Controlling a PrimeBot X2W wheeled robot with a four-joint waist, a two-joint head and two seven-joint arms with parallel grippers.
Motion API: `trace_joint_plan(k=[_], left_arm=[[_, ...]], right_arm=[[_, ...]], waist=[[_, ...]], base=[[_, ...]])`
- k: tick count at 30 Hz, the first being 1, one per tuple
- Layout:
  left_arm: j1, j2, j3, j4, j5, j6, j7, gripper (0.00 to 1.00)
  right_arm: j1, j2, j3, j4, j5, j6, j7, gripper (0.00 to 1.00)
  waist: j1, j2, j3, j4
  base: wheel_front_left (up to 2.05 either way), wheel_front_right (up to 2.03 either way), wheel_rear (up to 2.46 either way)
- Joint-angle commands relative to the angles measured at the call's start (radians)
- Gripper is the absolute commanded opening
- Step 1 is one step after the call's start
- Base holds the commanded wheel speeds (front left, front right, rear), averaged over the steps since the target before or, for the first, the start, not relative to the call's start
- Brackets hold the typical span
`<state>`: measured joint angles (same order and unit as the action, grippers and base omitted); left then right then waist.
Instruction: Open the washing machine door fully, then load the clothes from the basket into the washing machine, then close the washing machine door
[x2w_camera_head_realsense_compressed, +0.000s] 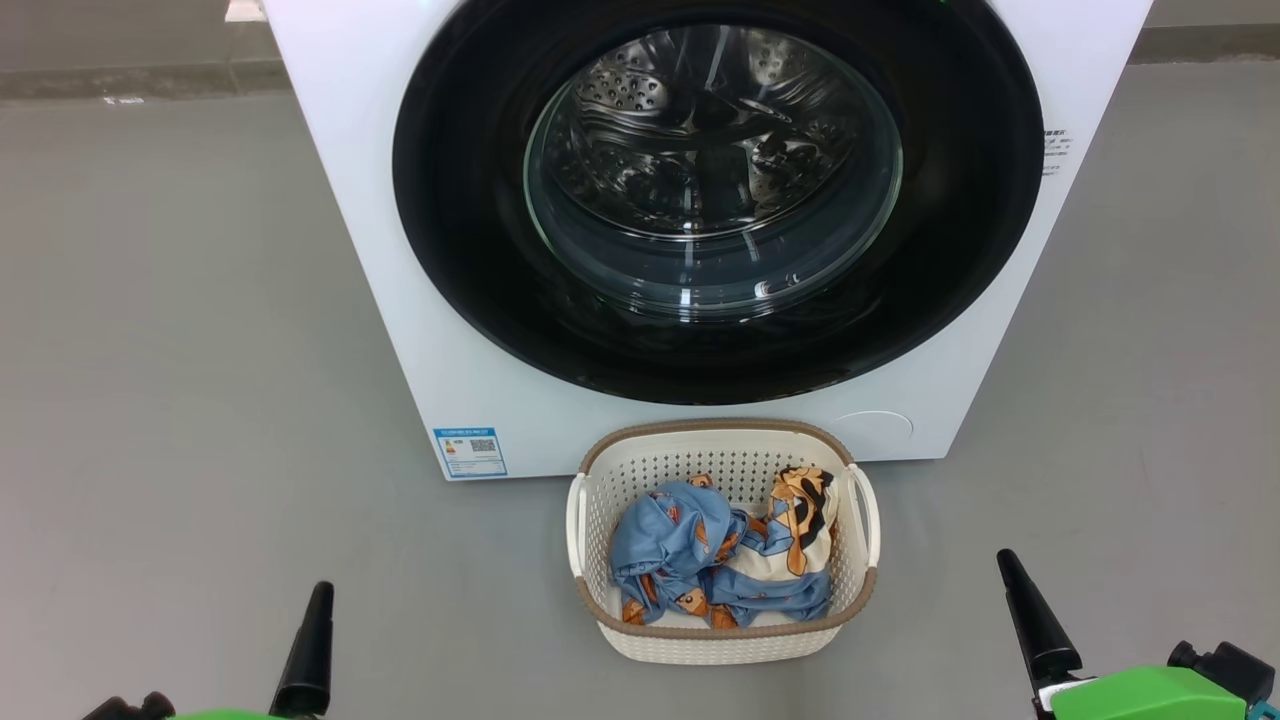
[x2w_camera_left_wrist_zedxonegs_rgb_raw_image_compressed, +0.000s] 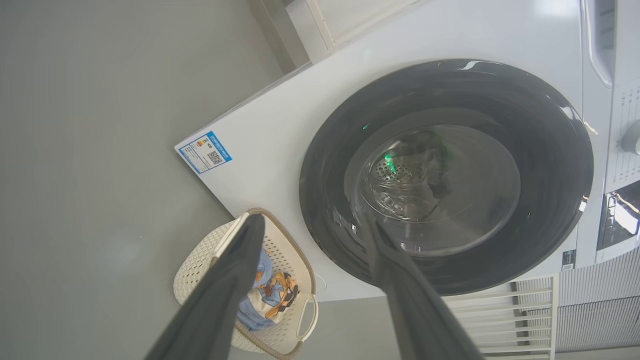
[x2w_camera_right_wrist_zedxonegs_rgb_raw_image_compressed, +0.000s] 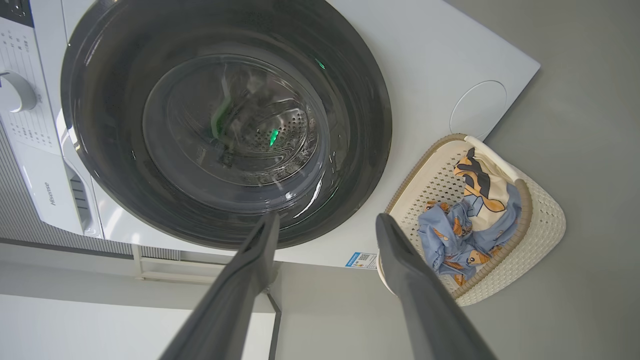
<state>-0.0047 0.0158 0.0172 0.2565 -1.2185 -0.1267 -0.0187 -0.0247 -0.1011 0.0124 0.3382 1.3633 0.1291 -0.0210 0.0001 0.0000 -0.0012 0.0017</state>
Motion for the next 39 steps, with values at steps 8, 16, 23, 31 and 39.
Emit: trace_joint_plan(k=[8,16,23,31,39], left_arm=[[-0.024,0.017,0.005,-0.041,0.119,-0.002,-0.032,1.00],[-0.024,0.019,0.005,-0.048,0.227,-0.002,-0.059,1.00],[-0.022,0.021,0.000,-0.053,0.336,0.000,-0.080,1.00],[-0.020,0.023,-0.007,-0.054,0.449,0.005,-0.103,1.00],[-0.019,0.025,-0.012,-0.055,0.562,0.009,-0.127,1.00]], right_arm=[[-0.050,-0.033,0.045,-0.016,-0.085,0.001,-0.031,1.00],[-0.058,-0.057,0.077,-0.005,-0.170,0.001,-0.058,1.00],[-0.064,-0.075,0.098,0.003,-0.248,0.001,-0.078,1.00],[-0.068,-0.093,0.115,0.011,-0.337,0.001,-0.102,1.00],[-0.070,-0.114,0.130,0.018,-0.436,0.001,-0.125,1.00]], waist=[[-0.0001,0.0000,-0.001,0.000],[-0.0001,0.0000,-0.001,0.002],[-0.0001,0.0000,-0.002,0.002],[-0.0001,0.0000,-0.003,0.003],[-0.0001,0.0000,-0.005,0.003]], base=[[0.00,0.00,0.00],[0.00,0.00,0.00],[0.00,0.00,0.00],[0.00,0.00,0.00],[0.00,0.00,0.00]])
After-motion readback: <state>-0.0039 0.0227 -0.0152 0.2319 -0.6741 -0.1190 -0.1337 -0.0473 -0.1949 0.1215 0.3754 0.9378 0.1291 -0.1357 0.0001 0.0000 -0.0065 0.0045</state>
